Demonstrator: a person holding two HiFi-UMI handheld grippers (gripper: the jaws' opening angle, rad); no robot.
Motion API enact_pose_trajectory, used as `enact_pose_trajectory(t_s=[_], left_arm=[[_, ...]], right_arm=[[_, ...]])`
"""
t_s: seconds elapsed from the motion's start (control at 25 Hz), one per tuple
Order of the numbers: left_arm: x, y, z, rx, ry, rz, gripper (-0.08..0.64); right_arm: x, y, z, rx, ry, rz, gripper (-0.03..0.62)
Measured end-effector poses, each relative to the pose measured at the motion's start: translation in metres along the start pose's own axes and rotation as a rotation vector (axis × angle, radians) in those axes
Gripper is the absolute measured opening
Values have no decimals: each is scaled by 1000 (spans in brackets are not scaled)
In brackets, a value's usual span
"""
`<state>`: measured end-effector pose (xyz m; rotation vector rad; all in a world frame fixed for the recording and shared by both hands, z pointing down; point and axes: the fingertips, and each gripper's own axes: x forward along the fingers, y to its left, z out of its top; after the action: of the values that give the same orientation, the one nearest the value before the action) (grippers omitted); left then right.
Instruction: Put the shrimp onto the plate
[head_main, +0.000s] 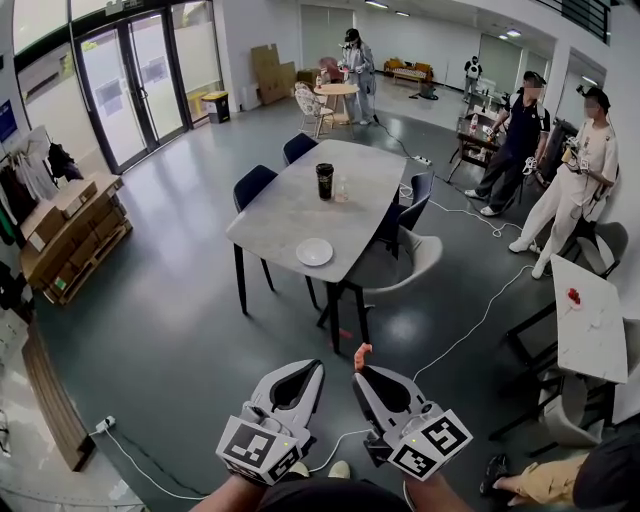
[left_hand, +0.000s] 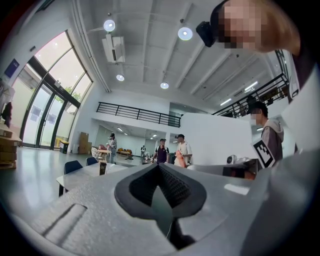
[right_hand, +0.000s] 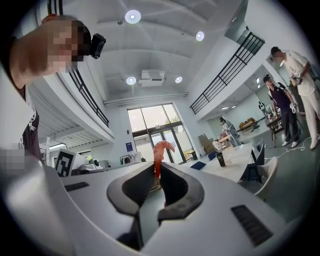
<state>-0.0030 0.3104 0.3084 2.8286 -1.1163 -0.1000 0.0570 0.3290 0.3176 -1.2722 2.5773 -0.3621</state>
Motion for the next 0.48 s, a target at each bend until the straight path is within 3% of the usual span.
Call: enact_pose_trajectory(t_s=[0.48], left_arm=[[13,3,-4,0,8,37,8]], right_arm=[[2,-16,-2,23,17,27,37]])
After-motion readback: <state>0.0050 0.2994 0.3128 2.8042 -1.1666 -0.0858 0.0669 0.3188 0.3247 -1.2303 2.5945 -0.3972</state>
